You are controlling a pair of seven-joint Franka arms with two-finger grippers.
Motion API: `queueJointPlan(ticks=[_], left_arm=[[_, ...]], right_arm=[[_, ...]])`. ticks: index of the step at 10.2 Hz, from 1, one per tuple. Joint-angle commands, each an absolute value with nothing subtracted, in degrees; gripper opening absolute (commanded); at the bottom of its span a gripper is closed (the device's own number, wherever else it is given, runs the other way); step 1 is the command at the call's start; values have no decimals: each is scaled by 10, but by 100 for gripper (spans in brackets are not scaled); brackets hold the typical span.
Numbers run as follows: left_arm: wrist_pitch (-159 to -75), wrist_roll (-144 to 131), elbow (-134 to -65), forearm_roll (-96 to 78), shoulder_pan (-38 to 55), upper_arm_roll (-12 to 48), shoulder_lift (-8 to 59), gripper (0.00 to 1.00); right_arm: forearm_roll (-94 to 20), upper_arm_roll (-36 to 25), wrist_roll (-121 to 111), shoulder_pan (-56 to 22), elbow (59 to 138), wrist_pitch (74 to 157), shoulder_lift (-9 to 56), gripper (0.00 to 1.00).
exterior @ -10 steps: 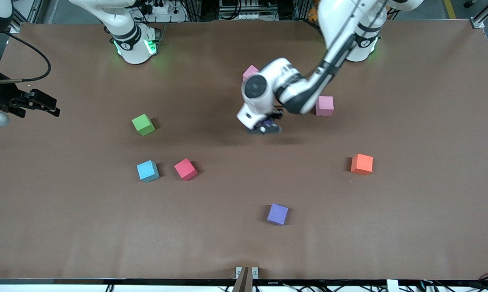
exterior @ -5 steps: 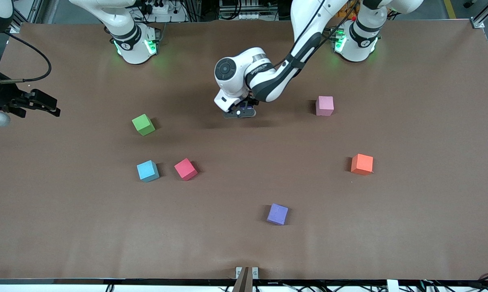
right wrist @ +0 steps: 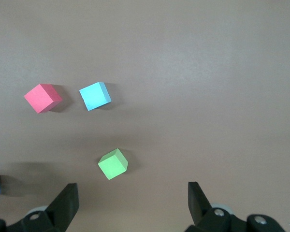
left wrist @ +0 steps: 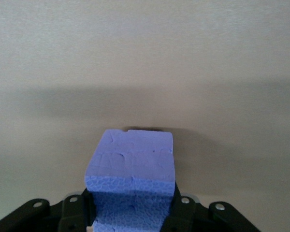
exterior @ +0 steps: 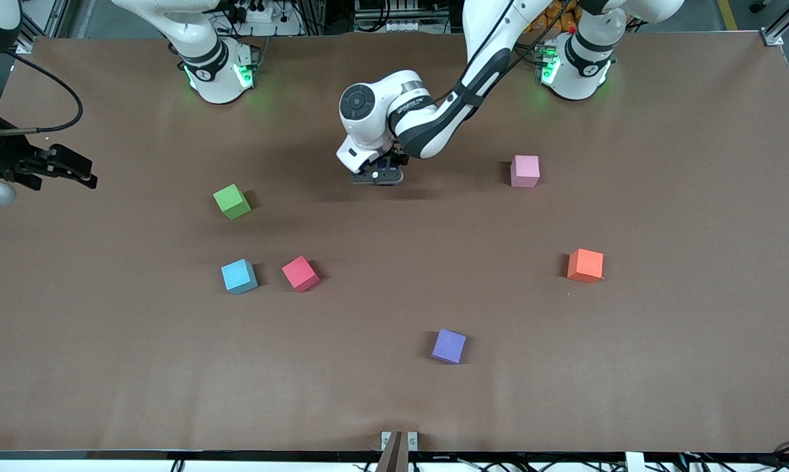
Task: Arrange blocks into number 1
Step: 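Carry the purple cube with the left gripper toward the table's middle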
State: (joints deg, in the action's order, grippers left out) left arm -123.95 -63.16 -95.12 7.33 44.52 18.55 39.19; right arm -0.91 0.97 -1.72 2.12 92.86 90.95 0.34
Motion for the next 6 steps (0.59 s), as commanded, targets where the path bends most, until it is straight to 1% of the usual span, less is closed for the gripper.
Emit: queueJointPlan(ticks=[1,6], left_arm=[[-1250,-642,-948,61,469,181,395,0],[-1275,-642,-948,63,479,181,405,0]], right_arm=[[-4,15,-23,26,920,902,5,100],[-4,15,-24,28,919,902,5,100]])
